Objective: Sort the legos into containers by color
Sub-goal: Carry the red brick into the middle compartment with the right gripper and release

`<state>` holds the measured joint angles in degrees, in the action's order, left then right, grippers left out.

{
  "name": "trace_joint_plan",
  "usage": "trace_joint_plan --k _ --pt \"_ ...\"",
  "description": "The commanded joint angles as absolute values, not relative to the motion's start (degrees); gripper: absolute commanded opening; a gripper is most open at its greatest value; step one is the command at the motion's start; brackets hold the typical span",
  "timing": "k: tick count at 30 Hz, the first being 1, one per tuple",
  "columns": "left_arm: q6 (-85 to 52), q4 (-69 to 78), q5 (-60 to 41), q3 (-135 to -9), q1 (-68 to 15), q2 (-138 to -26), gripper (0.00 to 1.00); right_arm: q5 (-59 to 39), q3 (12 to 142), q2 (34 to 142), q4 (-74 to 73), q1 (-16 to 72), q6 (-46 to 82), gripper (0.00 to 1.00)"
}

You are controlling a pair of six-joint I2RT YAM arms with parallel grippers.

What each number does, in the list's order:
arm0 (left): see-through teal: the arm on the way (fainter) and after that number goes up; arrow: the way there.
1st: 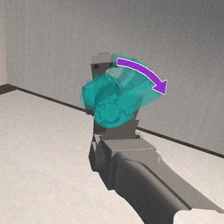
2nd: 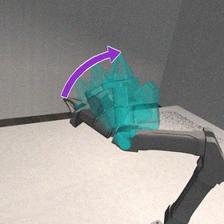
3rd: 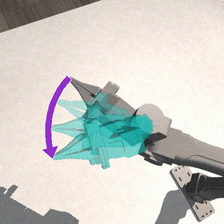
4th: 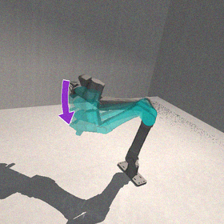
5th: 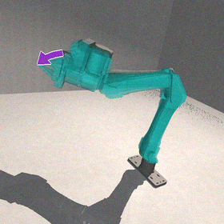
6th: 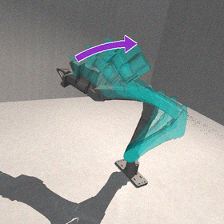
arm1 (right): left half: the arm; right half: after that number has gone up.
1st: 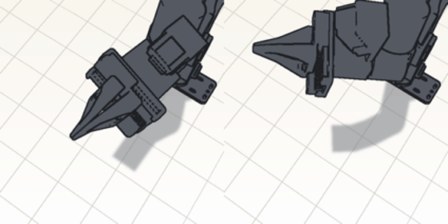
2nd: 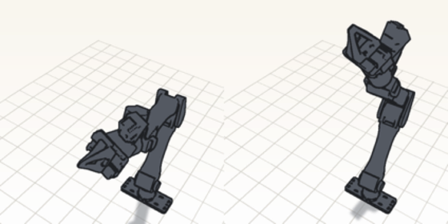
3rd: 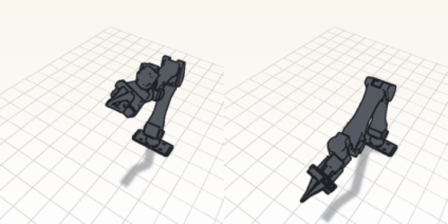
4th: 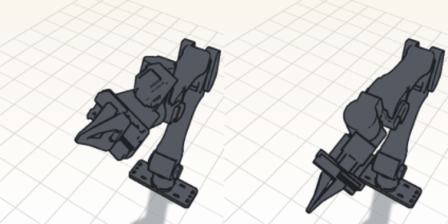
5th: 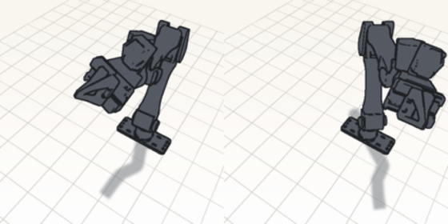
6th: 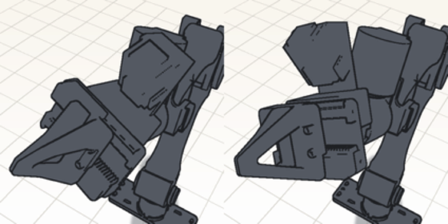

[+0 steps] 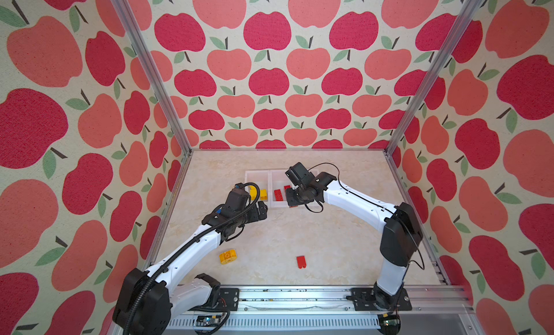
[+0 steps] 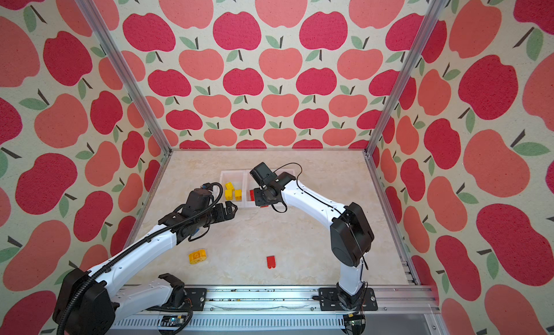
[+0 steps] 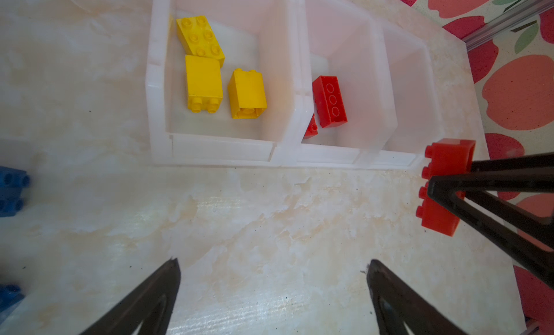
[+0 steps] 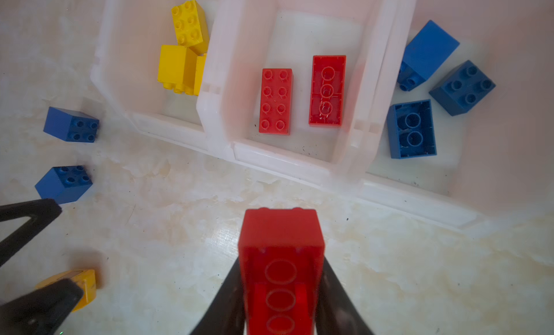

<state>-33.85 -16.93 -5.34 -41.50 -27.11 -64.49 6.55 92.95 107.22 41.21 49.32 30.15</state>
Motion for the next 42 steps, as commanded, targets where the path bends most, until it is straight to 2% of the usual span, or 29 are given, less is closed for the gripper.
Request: trace_joint_plan --k 1,15,26,28,34,42 --pt "-34.6 -18.1 -4.6 -41.0 -26.7 -63.5 0.99 4.8 98.8 111.7 42.1 48.2 26.1 0.32" --pt "-34.5 -19.1 -4.5 -40.9 -25.9 -62.6 0.99 2.3 121.0 130.5 46.6 44.5 21.6 0.32" --pt "-34.4 -19.4 -4.7 -41.0 -25.3 -62.6 0.99 1.5 131.0 139.1 49.8 42.3 19.7 0.34" --pt "-34.4 -19.4 -4.8 -41.0 -25.3 -62.6 0.99 1.6 132.0 140.0 50.2 42.2 19.5 0.37" --pt "-34.4 -19.6 -4.6 -41.4 -25.3 -62.6 0.99 1.3 132.9 141.0 50.3 42.0 19.3 0.57" --pt "-34.6 -19.8 -4.6 -41.2 -25.3 -62.6 0.99 1.4 132.6 140.0 50.6 42.0 19.4 0.6"
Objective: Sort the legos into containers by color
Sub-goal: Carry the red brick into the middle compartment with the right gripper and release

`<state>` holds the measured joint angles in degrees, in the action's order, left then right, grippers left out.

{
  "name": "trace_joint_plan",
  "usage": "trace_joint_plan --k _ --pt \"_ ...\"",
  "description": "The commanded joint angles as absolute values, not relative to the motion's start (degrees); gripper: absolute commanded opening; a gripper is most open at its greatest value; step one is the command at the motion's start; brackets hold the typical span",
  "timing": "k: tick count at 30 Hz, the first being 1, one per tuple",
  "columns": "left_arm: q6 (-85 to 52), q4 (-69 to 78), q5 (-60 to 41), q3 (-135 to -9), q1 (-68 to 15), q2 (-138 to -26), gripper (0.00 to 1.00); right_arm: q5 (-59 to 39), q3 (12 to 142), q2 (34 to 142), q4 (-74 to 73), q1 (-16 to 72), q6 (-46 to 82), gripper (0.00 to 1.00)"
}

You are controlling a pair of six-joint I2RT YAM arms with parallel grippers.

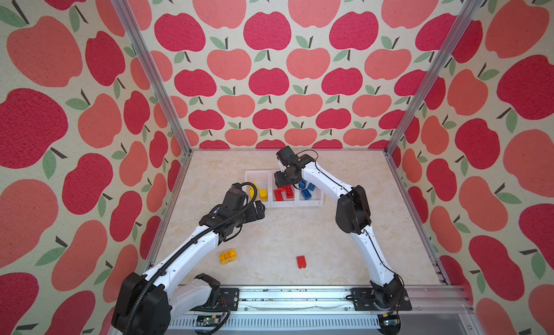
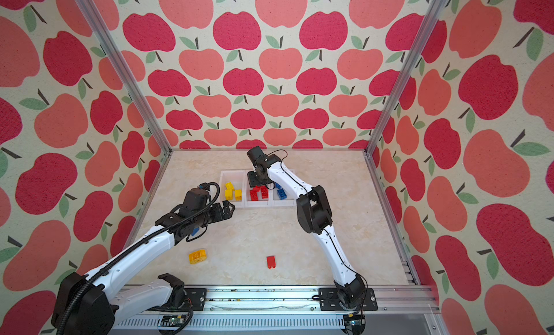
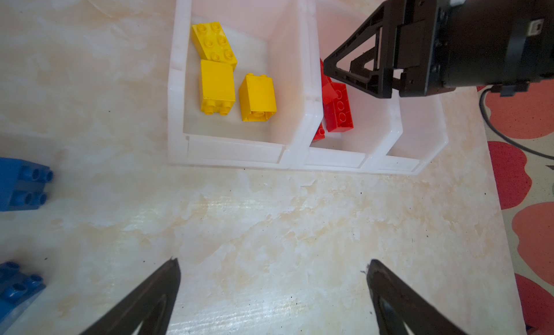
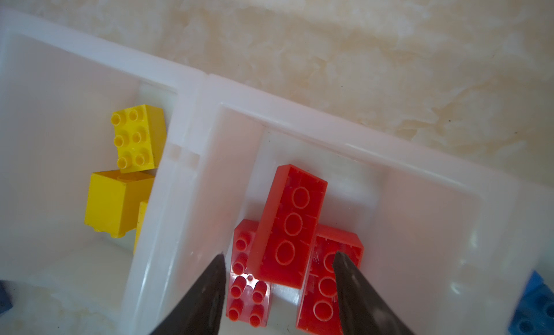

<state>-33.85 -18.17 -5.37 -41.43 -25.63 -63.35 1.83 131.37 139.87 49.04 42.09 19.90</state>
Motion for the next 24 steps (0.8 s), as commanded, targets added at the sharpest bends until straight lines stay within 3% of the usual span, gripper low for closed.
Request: trace_joint_plan --k 1,10,24 --pt "-34.6 -19.9 -4.5 -41.2 -25.3 -62.6 0.99 1.5 132.4 139.8 50.6 42.0 19.4 0.6" --pt "-35.0 -22.0 -3.5 -41.6 -25.3 -60.8 0.99 1.2 126.4 134.1 49.0 42.2 19.9 0.65" --pt "-36.5 -30.2 1.2 -43.4 -21.8 -62.0 0.99 0.7 105.7 115.5 44.1 44.7 22.1 0.75"
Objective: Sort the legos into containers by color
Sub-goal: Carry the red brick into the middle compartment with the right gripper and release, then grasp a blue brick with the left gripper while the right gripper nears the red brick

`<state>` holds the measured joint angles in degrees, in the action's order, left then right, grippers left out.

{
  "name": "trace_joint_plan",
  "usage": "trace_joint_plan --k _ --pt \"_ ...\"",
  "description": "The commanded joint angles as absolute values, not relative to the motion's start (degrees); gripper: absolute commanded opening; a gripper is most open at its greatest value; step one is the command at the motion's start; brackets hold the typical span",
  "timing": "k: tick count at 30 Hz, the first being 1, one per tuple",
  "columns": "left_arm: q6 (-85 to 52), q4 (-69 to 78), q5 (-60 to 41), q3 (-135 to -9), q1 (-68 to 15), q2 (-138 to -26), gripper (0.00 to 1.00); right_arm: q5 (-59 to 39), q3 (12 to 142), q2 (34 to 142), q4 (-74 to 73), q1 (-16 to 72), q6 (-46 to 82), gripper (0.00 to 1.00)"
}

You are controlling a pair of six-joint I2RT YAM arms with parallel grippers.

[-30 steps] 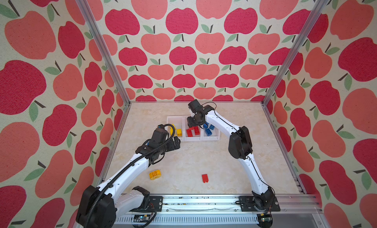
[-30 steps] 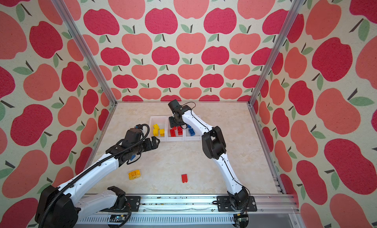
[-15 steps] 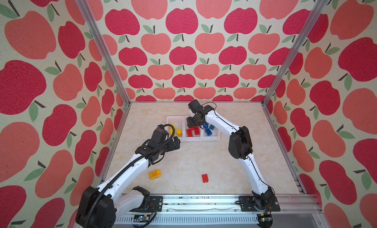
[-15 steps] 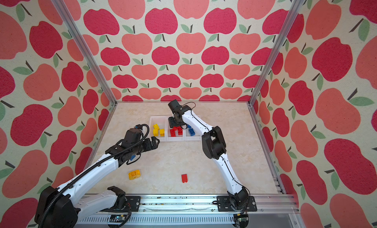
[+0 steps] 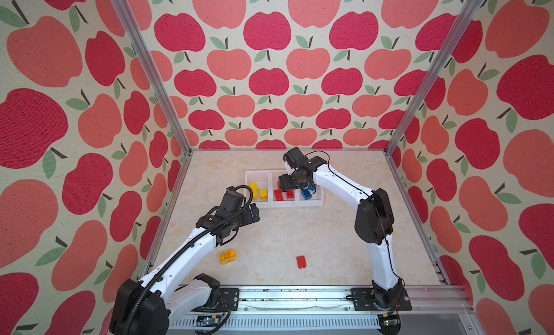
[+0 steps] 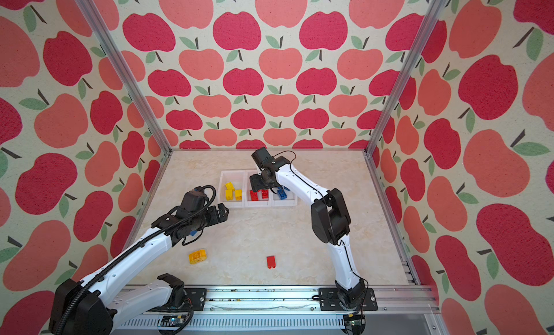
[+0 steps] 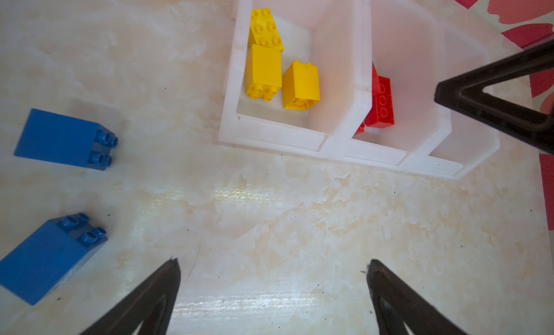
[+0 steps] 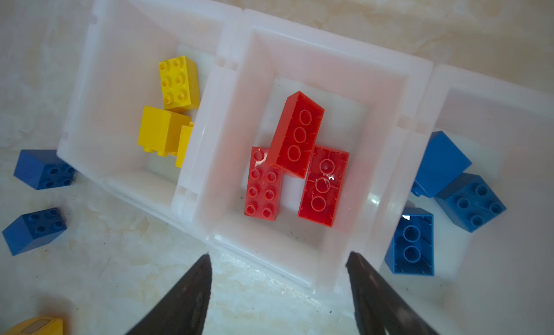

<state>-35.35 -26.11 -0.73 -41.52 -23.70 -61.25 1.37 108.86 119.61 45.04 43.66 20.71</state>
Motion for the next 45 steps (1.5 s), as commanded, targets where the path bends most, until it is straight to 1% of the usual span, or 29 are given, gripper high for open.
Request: trace_joint_plan --k 1,11,17,23,26,32,45 --pt "-36.3 -30.6 0.9 -43.6 -21.0 -62.1 0.99 0.8 104.3 114.2 43.9 44.9 22.3 0.75" --pt "-27.1 -35.5 -0.8 -48.1 -9.9 -68.6 1.0 1.5 89.5 101.4 43.3 47.0 25.3 0.79" --pt "-22.8 -35.8 -1.3 -50.4 -4.1 -73.0 0.97 1.7 81.7 95.1 43.1 47.4 27.7 0.8" --pt "-19.2 -35.7 -0.9 -55.2 -0.6 -79.1 0.92 2.1 77.2 90.6 43.2 47.5 29.6 0.8" --pt "-16.7 -36.4 -1.6 -57.9 0.1 -82.6 0.88 2.2 76.1 89.3 43.4 47.5 30.1 0.81" --pt "-12.2 -41.9 -0.3 -63.0 0.3 -90.3 0.85 2.7 75.3 88.1 43.5 47.5 30.2 0.81" --pt "-9.6 -42.5 0.5 -65.4 0.2 -97.0 0.77 2.8 75.8 87.7 43.6 47.5 30.1 0.82"
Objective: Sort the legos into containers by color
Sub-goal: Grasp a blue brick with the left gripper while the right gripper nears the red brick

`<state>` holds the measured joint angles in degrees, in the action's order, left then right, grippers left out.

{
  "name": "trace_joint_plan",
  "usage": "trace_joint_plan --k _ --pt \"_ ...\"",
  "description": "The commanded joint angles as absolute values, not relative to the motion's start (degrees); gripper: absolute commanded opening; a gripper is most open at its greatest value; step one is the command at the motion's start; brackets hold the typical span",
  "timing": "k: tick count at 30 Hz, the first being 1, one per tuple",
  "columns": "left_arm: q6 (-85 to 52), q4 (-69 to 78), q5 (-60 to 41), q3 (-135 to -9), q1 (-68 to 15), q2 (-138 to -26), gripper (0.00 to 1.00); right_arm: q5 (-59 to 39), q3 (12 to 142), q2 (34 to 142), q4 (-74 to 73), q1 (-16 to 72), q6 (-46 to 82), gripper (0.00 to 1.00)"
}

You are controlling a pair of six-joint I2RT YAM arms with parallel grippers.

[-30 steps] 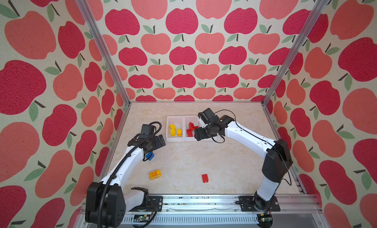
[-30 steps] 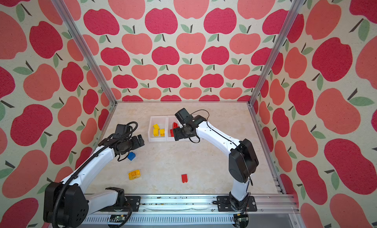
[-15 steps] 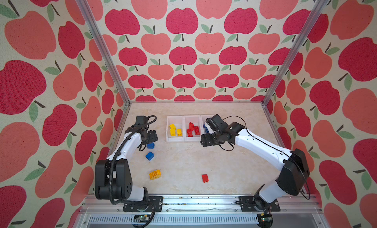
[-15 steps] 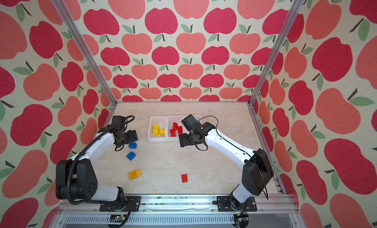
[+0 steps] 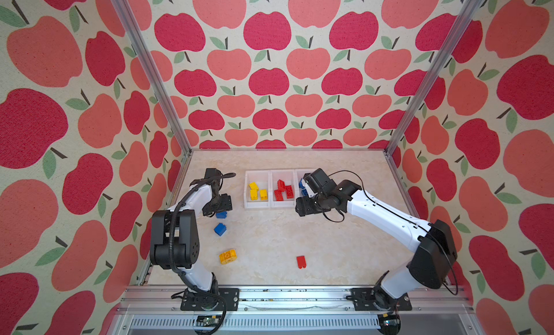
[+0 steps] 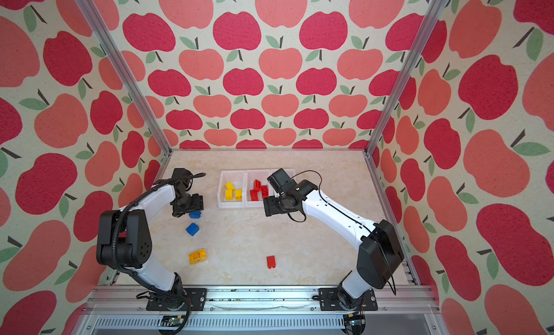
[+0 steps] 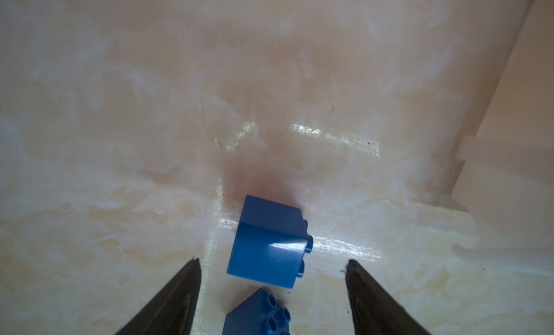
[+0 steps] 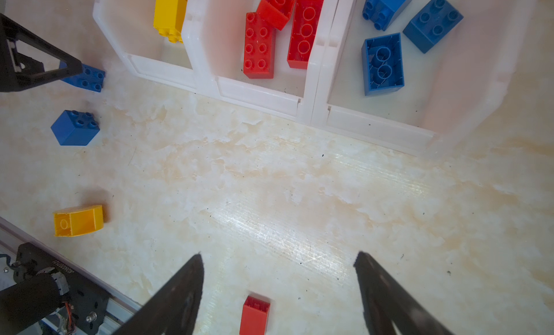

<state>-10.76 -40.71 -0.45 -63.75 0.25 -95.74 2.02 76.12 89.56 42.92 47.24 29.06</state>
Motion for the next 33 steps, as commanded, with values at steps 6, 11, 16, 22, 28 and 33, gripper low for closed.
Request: trace_joint_plan --k 6,11,16,22,28,33 --pt "-9.8 -41.8 0.6 -65.5 0.2 -99.2 0.74 2.9 75.3 87.2 43.6 47.5 30.3 0.82" --pt "-9.9 -41.1 1.8 -65.2 0.2 -99.8 0.7 2.9 75.2 87.2 43.4 47.5 30.5 0.82" --pt "-10.4 -40.0 1.7 -64.6 0.2 -100.3 0.66 2.9 74.7 86.9 43.0 47.5 30.7 0.82" --pt "-10.8 -40.0 1.1 -64.8 0.1 -102.0 0.62 3.1 74.1 86.3 42.9 47.5 30.8 0.82" --pt "-11.1 -40.1 1.2 -64.8 -0.7 -102.7 0.57 3.1 73.5 85.7 42.5 47.4 31.1 0.82" --pt "-11.2 -40.3 1.8 -64.4 -1.6 -102.3 0.48 3.4 72.9 85.1 42.5 47.2 31.3 0.82"
